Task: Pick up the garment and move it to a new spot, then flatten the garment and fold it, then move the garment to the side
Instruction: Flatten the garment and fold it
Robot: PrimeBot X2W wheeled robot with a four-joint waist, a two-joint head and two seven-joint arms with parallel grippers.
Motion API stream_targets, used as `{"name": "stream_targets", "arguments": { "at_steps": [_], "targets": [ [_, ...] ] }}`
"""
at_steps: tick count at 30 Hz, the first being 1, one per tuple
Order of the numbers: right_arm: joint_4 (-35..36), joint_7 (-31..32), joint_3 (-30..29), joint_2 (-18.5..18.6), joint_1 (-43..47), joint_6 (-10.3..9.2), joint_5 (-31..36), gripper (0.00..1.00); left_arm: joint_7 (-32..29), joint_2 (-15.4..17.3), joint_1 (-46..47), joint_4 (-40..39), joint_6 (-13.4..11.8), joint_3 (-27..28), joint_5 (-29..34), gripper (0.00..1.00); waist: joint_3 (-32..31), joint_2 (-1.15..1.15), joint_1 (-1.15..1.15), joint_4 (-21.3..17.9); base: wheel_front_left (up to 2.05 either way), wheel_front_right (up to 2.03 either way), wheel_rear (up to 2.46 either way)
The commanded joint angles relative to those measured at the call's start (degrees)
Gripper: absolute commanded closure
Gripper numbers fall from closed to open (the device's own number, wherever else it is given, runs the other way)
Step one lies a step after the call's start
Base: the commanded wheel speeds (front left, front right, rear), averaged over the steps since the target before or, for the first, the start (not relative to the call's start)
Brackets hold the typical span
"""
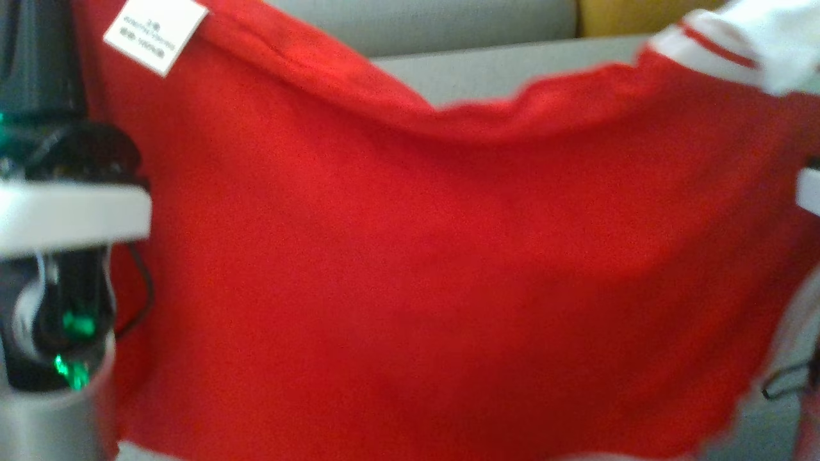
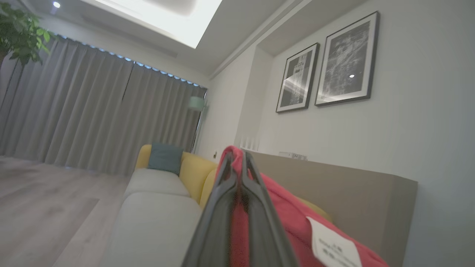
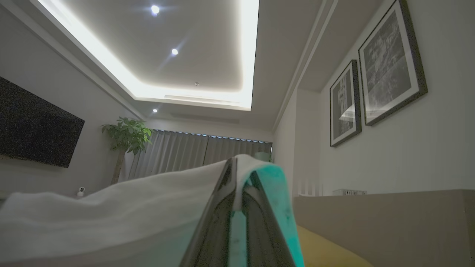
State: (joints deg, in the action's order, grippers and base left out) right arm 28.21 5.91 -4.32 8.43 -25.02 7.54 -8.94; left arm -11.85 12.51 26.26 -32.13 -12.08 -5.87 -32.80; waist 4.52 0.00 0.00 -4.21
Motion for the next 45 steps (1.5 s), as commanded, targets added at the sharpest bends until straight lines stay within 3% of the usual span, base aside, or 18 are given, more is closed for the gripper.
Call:
{"name": "stream_targets", "arguments": {
  "at_steps": [1, 5, 10, 16, 21, 27, 32, 39, 45],
  "targets": [
    [0.3, 0.2, 1.8, 0.1, -3.5, -0.05, -0.4, 1.0, -0.5, 1.8, 3.6, 0.1, 0.2, 3.0, -0.4, 1.0, 3.5, 0.0, 0.0, 0.9, 0.0, 0.0, 0.0],
    [-8.8, -2.0, 4.5, 0.3, -11.6, -0.05, -0.4, 1.0, -0.4, 3.1, 10.0, 10.3, 1.8, 4.0, -1.4, 1.0, 8.8, 0.0, 0.0, 1.5, 0.0, 0.0, 0.0],
    [-25.4, -8.2, 6.8, -0.9, -29.3, -0.05, 3.3, 1.0, 1.7, 4.9, 26.1, 28.3, 4.1, 4.1, -0.2, 1.0, 14.3, 0.0, 0.0, 1.0, 0.0, 0.0, 0.0],
    [-47.6, -16.7, 4.9, -4.8, -46.9, -0.05, 9.6, 1.0, 9.3, 7.7, 43.4, 48.7, 4.1, 4.0, 5.6, 1.0, 16.7, 0.0, 0.0, -2.2, 0.0, 0.0, 0.0],
    [-55.6, -19.8, 5.5, -5.5, -53.4, -0.05, 11.1, 1.0, 16.6, 6.8, 50.8, 57.5, 6.0, 3.6, 6.4, 1.0, 22.3, 0.0, 0.0, -3.2, 0.0, 0.0, 0.0],
    [-58.9, -20.8, 11.3, -5.5, -48.1, -0.05, 7.8, 1.0, 23.7, 4.8, 49.3, 66.4, 9.0, 4.3, 4.5, 1.0, 29.1, 0.0, 0.0, -3.0, 0.0, 0.0, 0.0],
    [-55.3, -20.9, 13.0, -5.5, -41.3, -0.05, 5.6, 1.0, 26.1, 3.2, 46.4, 70.9, 11.5, 5.1, 3.2, 1.0, 32.5, 0.0, 0.0, -2.7, 0.0, 0.0, 0.0],
    [-48.3, -20.9, 12.3, -5.5, -33.8, -0.05, 4.5, 1.0, 26.8, 2.3, 43.7, 71.5, 14.1, 7.3, 2.6, 1.0, 33.1, 0.0, 0.0, -2.3, 0.0, 0.0, 0.0],
    [-41.8, -20.9, 11.0, -5.5, -24.8, -0.05, 2.4, 1.0, 26.8, 0.4, 35.1, 64.9, 16.4, 12.0, 2.3, 1.0, 30.5, 0.0, 0.0, -1.3, 0.0, 0.0, 0.0]
  ]
}}
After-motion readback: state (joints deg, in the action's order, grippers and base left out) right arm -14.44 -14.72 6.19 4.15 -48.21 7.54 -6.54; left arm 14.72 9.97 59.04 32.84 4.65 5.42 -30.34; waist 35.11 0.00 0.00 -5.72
